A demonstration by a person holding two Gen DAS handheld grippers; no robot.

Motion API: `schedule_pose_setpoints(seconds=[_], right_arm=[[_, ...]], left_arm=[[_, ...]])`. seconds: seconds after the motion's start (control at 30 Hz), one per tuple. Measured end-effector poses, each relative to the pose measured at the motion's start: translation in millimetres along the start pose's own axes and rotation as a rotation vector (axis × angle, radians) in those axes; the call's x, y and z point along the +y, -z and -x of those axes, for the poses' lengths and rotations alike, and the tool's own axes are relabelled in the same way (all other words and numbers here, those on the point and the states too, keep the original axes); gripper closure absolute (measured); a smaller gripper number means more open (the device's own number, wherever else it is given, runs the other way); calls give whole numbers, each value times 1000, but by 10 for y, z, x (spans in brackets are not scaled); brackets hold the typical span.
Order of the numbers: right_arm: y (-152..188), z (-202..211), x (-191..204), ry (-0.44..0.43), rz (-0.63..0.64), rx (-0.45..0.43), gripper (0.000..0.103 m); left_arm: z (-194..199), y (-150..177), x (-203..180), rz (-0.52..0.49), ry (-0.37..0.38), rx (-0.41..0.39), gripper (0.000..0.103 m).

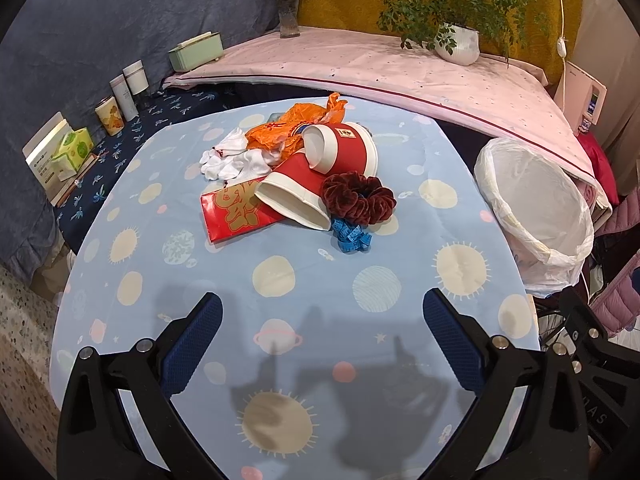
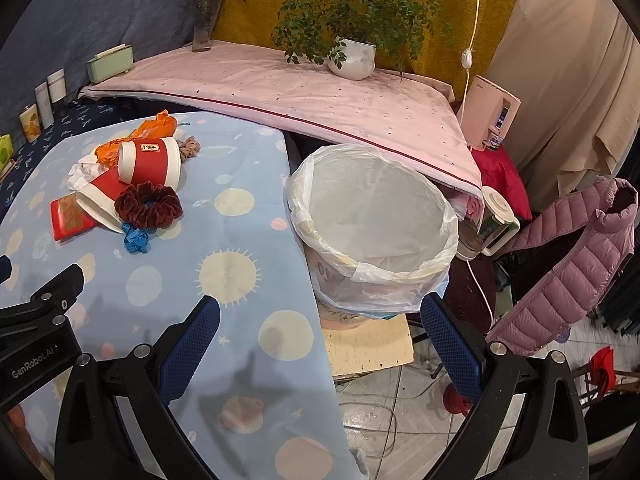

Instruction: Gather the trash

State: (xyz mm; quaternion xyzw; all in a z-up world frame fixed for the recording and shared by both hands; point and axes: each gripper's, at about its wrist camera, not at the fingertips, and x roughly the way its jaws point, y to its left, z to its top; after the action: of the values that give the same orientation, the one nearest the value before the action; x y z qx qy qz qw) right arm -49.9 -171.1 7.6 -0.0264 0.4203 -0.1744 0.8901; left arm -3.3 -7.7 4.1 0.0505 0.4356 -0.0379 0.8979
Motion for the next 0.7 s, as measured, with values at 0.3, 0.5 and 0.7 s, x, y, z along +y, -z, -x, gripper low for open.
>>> schedule_pose_setpoints(seconds=[0.3, 0.5, 0.7], right_arm=[[-20, 9, -35, 6, -12, -9, 7], [-4, 9, -18, 16, -19, -16, 7], [-10, -1, -16, 24, -30, -21, 7]], left_arm=[[17, -3, -25, -13, 13, -15, 7], [28, -4, -18, -24, 30, -35, 7], [23, -11, -30, -38, 43, -52, 7]])
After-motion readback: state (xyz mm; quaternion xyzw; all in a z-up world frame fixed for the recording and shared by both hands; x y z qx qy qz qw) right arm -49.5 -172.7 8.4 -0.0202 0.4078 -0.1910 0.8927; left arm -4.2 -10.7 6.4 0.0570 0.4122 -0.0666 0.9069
